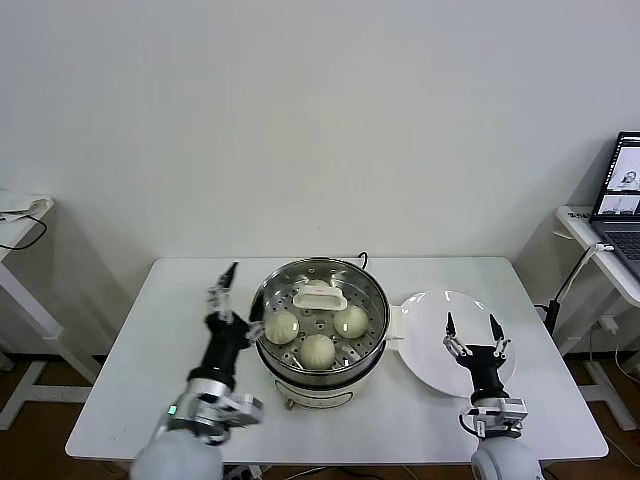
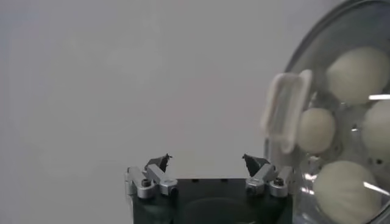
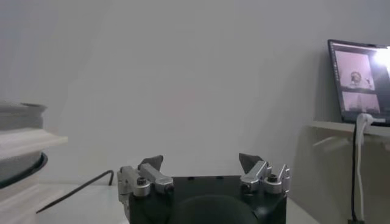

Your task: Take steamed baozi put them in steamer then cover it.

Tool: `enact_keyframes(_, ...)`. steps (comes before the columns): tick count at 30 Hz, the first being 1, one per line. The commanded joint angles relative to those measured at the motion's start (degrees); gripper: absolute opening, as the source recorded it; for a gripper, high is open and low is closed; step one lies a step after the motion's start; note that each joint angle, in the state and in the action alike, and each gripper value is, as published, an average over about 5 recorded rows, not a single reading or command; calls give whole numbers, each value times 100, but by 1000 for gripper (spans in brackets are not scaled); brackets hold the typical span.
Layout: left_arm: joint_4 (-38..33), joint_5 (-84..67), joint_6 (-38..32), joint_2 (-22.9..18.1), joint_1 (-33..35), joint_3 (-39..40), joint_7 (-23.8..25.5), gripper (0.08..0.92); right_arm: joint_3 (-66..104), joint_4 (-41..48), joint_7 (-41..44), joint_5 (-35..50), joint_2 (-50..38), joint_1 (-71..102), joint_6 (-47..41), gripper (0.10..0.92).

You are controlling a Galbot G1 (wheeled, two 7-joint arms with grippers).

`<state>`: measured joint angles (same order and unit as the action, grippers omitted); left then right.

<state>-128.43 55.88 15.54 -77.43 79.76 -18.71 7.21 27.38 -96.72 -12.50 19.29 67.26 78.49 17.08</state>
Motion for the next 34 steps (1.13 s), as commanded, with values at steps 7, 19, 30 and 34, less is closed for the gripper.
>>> enact_keyframes(7,2369,-6211,-2714,111,308,-2891,193,823,401,-151,99,536,88,375,33,823)
enact_keyframes(19,2448,-6234,-3037,23,352,-2605,409,823,470,-162,127,533,172,422,-37,823)
enact_keyframes(30,2357,-6191,-3050,49,387,-2564,425,823,443,-185,140,531,197,413,-72,823)
enact_keyframes(34,2348,-6171,-3048,54,392,-2556,438,823,432,-195,148,520,195,408,-77,823)
